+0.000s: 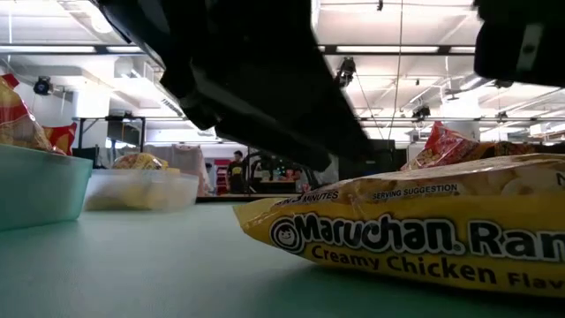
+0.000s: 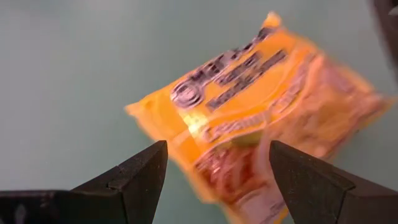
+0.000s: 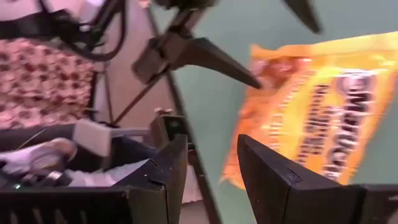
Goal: Sort Maruchan noodles
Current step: Put the yellow noodle pack into the transparent bin
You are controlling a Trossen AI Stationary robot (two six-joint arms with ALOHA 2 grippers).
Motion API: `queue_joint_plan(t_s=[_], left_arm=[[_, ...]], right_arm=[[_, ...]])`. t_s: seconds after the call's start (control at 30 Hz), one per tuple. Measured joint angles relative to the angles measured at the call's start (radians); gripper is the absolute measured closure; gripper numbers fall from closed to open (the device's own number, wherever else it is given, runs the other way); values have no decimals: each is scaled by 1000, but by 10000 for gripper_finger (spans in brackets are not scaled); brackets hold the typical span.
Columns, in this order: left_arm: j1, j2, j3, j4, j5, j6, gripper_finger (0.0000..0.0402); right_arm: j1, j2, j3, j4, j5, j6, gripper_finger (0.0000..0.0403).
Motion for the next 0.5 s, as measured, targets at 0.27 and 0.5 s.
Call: queue_joint_plan(t_s=[0.27, 0.5], left_arm=[[-13, 6, -2, 48, 25, 2, 137], [-15, 6, -6, 72, 49, -1, 137]], right_arm=[[65, 105, 43, 117, 7, -26, 271], [91, 233, 130, 110, -61, -31, 271]])
